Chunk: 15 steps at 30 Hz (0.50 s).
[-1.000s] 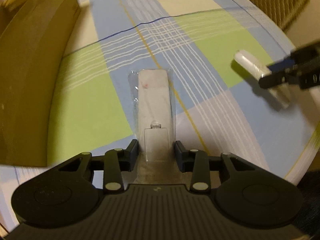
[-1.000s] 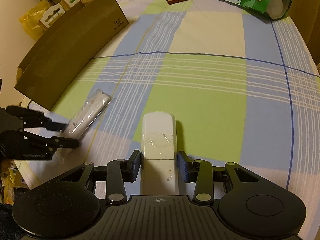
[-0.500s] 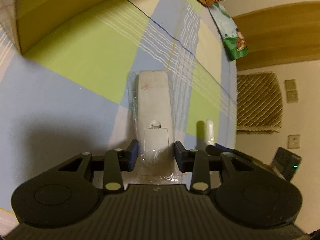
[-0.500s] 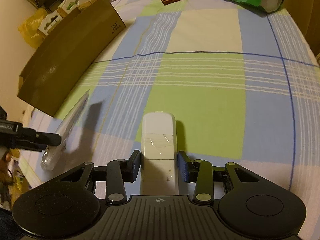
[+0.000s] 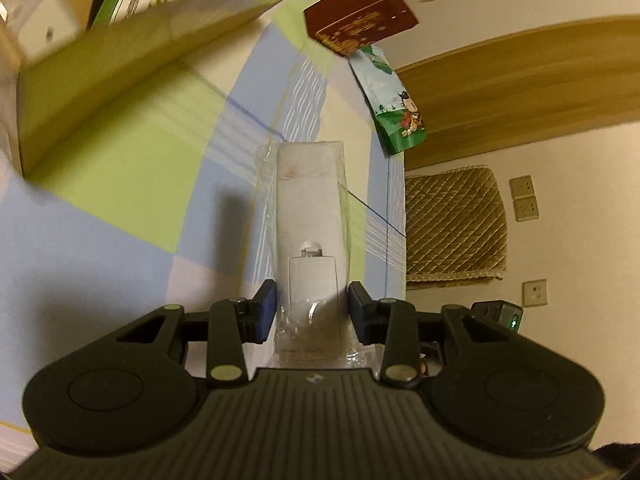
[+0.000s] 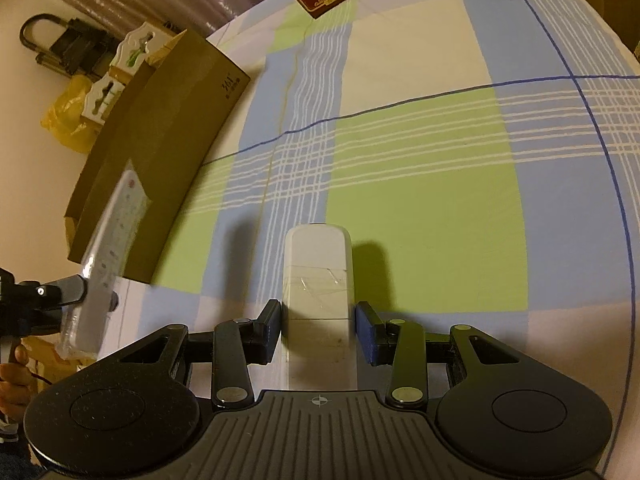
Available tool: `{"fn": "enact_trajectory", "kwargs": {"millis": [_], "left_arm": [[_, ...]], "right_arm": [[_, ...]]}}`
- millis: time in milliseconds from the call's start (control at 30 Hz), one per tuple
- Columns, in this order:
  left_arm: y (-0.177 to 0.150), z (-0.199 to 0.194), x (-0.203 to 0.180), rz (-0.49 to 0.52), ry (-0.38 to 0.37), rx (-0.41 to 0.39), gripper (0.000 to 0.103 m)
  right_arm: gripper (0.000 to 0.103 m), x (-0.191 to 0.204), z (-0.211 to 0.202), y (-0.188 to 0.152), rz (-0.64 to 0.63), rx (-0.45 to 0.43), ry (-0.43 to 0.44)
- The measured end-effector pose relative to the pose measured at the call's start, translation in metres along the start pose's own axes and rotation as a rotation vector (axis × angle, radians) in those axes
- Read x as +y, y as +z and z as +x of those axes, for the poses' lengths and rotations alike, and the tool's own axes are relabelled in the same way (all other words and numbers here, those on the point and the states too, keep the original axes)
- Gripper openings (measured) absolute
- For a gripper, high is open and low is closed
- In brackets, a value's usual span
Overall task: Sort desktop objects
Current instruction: 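Lift both held white items and carry them toward the cardboard box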
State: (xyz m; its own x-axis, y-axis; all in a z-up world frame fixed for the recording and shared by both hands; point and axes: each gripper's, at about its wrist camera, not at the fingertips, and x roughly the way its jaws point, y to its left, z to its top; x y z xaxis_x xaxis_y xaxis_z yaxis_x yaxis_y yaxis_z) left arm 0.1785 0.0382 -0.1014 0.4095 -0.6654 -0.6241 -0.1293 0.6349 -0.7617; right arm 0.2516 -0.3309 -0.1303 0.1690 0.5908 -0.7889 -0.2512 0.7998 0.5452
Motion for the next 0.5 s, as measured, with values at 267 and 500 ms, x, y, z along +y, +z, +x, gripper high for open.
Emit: {"fn": "enact_trajectory", "kwargs": {"millis": [267,500], "left_arm": [[0.020,-0.049,-0.010,0.096,0.048,-0.060,0.033],[0.060,-0.105,-0.009,0.193,0.174,-0.137,0.033]], "right_arm": [[0.039,0.009,0.002,0.002,0.020,-0.013,-0.007],[0.039,0.022,0.006,0.005,0.030,-0.029,-0.029]]}}
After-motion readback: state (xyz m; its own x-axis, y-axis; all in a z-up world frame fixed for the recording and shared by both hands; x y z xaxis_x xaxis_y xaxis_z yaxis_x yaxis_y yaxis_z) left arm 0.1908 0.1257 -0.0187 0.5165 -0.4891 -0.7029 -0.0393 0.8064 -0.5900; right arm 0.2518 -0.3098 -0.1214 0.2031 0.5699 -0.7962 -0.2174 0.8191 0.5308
